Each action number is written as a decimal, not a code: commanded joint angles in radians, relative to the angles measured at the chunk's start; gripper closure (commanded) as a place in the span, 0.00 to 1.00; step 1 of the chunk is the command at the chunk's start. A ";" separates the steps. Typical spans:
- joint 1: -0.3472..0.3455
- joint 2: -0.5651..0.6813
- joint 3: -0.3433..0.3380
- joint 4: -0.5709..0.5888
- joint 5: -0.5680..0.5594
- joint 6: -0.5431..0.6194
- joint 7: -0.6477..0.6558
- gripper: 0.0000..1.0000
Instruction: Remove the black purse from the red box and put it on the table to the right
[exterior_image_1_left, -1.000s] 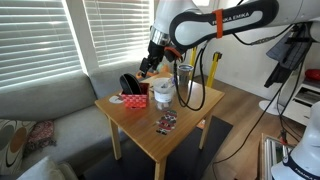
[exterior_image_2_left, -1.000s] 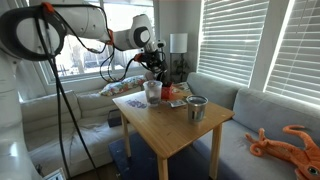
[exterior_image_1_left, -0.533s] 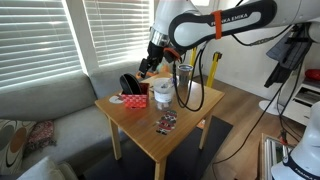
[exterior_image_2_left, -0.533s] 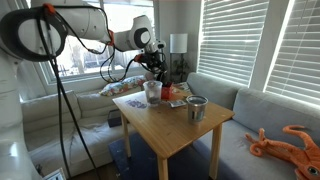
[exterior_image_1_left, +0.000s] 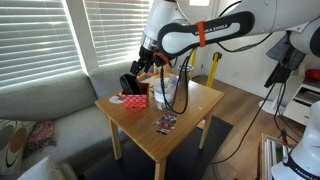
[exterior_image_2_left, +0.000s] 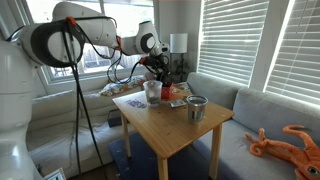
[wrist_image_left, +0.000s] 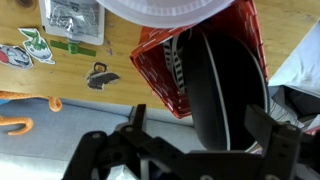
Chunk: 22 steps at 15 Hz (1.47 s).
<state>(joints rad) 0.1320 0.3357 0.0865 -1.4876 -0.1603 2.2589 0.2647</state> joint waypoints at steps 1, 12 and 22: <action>0.035 0.116 -0.027 0.142 -0.012 0.020 0.013 0.00; 0.078 0.216 -0.059 0.300 -0.008 -0.073 -0.022 0.73; 0.027 -0.013 -0.074 0.128 -0.007 0.066 0.056 0.97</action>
<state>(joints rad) 0.1712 0.4487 0.0353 -1.2365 -0.1596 2.2578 0.2602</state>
